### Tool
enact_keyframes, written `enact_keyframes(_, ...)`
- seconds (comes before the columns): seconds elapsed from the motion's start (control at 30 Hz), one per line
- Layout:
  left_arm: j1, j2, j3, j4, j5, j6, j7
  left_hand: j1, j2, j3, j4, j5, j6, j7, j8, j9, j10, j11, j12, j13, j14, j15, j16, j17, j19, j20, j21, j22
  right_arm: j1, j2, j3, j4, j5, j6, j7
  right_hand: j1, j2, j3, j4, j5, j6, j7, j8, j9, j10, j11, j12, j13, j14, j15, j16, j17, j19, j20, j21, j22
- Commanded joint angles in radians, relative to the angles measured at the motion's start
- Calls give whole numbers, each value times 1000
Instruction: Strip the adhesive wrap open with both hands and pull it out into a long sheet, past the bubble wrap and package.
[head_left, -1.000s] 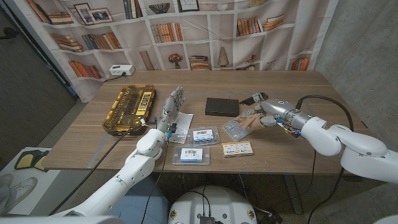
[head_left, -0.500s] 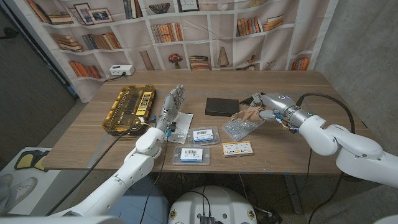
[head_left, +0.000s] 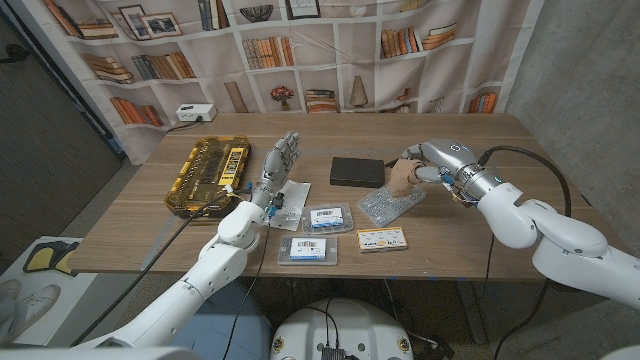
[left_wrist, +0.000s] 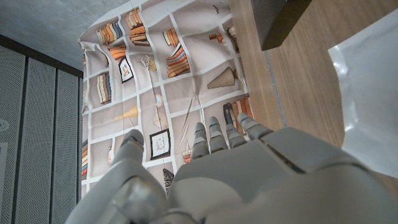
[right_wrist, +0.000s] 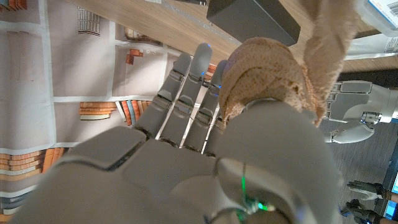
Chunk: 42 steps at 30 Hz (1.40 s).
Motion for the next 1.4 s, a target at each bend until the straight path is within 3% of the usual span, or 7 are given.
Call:
enact_keyframes(0.03, -23, -2, 10, 10, -3, 4, -27, 0, 0, -3, -2, 5, 11, -1, 3, 3, 46, -4, 16, 3, 28, -4, 15, 3, 13, 10, 11, 4, 22, 67, -17, 33, -29, 27, -50, 27, 36, -1, 7, 7, 12, -4, 4, 4, 50, -53, 2, 1, 8, -113, -4, 6, 1, -3, 6, 5)
enact_keyframes(0.83, -46, -9, 27, -21, 26, -13, -38, -2, -2, -3, -1, 5, 38, 2, 5, 3, 79, -11, 22, 3, 58, -5, 17, 3, 28, 12, 14, 4, 67, 151, -31, 88, -62, 85, -130, 28, 34, -2, 7, 7, 14, -5, 2, 5, 50, -53, 0, 1, 8, -114, -15, 17, -4, -4, 17, 7)
enact_keyframes(0.97, -46, -8, 30, -22, 28, -18, -44, -3, -2, -4, -1, 5, 70, 3, 12, 4, 96, -10, 25, 4, 74, -4, 19, 3, 33, 14, 14, 4, 76, 167, -35, 93, -68, 92, -146, 29, 34, -2, 7, 7, 14, -5, 2, 5, 50, -53, 0, 2, 8, -114, -16, 18, -4, -4, 18, 7)
enact_keyframes(1.07, -49, -3, 32, -22, 27, -15, -53, -6, -3, -3, 1, 5, 160, 3, 35, 6, 111, -10, 24, 5, 91, -7, 17, 4, 49, 13, 16, 4, 84, 178, -41, 98, -74, 93, -152, 29, 34, -2, 7, 7, 14, -6, 1, 5, 48, -52, 0, 4, 8, -114, -18, 19, -5, -4, 19, 7)
enact_keyframes(1.4, -38, 14, 30, -56, 31, -24, -65, -9, -7, -4, 0, 4, 192, 0, 32, 7, 180, -19, 42, 5, 122, -10, 19, 3, 56, 16, 14, 4, 98, 215, -56, 101, -94, 91, -184, 29, 34, -2, 7, 6, 15, -7, 0, 6, 48, -52, 0, 5, 6, -114, -23, 23, -7, -4, 23, 8)
